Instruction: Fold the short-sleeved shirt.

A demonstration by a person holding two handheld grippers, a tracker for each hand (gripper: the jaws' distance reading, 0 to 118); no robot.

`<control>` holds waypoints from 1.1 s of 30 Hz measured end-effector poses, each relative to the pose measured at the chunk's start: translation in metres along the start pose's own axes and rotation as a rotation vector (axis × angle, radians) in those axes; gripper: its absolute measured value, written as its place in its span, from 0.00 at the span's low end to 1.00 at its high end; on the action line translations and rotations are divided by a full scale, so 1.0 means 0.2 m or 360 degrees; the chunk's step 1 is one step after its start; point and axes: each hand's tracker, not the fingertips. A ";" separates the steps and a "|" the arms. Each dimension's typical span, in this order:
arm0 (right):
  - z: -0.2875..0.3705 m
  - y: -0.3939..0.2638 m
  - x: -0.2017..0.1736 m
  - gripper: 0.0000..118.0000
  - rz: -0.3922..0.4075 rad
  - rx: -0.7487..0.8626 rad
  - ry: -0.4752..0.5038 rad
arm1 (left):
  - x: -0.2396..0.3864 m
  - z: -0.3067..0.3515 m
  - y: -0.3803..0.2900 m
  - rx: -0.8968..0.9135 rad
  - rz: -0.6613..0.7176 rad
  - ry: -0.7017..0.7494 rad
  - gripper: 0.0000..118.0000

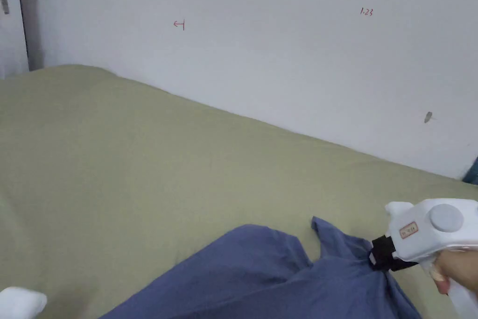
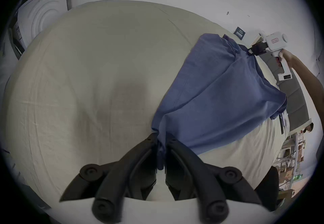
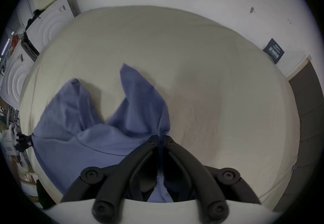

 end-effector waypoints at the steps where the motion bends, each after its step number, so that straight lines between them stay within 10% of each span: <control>1: 0.06 0.00 0.00 0.03 -0.0027 0.0055 0.0010 | 0.00 0.01 0.01 0.0003 0.0025 -0.0006 0.07; 12: 0.92 0.03 0.01 0.03 -0.0243 0.0659 -0.0099 | 0.11 0.45 0.49 0.0334 -0.0021 -0.0160 0.07; 33: 1.81 0.53 0.28 0.03 -0.0207 0.1461 -0.0625 | 0.53 0.84 1.95 0.0920 -0.0252 0.0199 0.07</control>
